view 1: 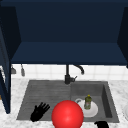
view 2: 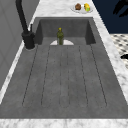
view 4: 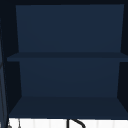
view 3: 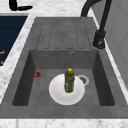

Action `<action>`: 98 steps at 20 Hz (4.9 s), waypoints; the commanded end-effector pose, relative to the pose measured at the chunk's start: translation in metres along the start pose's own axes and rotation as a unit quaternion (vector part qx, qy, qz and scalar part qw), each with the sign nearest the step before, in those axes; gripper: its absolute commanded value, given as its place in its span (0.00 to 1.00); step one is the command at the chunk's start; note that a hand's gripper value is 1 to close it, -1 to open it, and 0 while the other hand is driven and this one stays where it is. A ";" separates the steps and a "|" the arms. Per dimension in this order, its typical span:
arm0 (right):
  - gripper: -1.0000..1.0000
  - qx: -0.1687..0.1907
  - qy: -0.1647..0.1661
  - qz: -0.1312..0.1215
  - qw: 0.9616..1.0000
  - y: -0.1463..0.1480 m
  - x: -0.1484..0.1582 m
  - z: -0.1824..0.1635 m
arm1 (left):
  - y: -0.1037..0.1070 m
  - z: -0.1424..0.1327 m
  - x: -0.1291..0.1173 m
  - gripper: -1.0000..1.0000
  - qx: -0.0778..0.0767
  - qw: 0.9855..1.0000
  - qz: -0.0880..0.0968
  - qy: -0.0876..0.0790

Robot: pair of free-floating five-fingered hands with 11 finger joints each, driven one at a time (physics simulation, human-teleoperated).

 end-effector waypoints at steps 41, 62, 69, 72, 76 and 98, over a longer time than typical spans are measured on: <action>0.50 0.000 0.000 0.000 1.000 0.000 0.000 0.000 | -0.039 0.086 0.080 0.00 0.093 0.966 0.228 0.083; 0.50 0.000 0.000 0.000 1.000 0.000 0.000 0.000 | -0.063 0.081 0.076 0.00 0.110 0.933 0.337 0.062; 0.50 0.000 0.000 0.000 1.000 0.000 0.000 0.000 | -0.071 0.078 0.076 0.00 0.117 0.919 0.373 0.057; 0.50 0.000 0.000 0.000 1.000 0.000 0.000 0.000 | -0.074 0.077 0.076 0.00 0.121 0.912 0.388 0.057; 0.50 0.000 0.000 0.000 1.000 0.000 0.000 0.000 | -0.079 0.075 0.075 0.00 0.126 0.902 0.409 0.056; 0.50 0.000 0.000 0.000 1.000 0.000 0.000 0.000 | -0.088 0.053 0.069 0.00 0.162 0.853 0.495 0.020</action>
